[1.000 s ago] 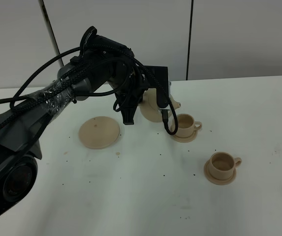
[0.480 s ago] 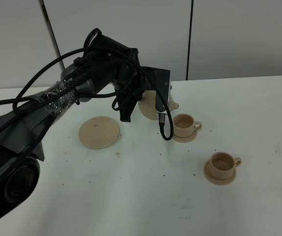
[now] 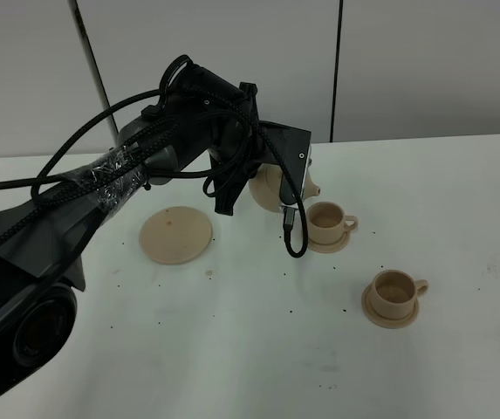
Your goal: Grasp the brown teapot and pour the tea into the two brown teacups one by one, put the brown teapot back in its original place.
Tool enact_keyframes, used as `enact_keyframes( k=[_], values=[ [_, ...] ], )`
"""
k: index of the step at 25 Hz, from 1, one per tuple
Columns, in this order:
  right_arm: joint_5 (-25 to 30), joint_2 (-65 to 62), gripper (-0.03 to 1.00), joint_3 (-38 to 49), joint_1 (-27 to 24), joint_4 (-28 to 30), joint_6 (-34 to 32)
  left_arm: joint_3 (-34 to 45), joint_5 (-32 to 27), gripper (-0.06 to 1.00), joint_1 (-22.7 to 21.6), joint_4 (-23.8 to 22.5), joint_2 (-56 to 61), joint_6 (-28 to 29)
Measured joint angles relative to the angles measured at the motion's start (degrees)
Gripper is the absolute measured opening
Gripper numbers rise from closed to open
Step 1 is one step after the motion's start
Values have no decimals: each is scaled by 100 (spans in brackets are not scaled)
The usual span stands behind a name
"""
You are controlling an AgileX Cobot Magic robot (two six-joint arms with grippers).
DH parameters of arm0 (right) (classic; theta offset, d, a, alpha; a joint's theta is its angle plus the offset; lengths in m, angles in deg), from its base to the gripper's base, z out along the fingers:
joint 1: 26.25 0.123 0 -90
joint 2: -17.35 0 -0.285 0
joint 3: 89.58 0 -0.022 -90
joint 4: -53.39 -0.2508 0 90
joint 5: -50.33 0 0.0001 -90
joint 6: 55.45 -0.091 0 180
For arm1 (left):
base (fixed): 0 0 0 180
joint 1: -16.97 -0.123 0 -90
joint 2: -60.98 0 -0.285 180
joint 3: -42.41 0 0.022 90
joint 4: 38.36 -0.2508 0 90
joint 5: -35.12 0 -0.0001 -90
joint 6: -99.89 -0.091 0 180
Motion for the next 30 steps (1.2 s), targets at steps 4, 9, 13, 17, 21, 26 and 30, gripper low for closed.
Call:
enact_keyframes(
  k=[4,9,13,17,21,26,30],
  values=[
    [0,0,38,0,0,0,0,0,5,17,55,-53,0,-18],
    [0,0,38,0,0,0,0,0,5,17,66,-66,0,-140],
    [0,0,38,0,0,0,0,0,-1,17,66,-122,0,-180],
    [0,0,38,0,0,0,0,0,-1,17,66,-273,0,-197],
    [0,0,38,0,0,0,0,0,-1,17,71,-341,0,-307],
    [0,0,38,0,0,0,0,0,24,17,124,-367,0,-443],
    [0,0,38,0,0,0,6,0,54,17,141,-367,0,-488]
  ],
)
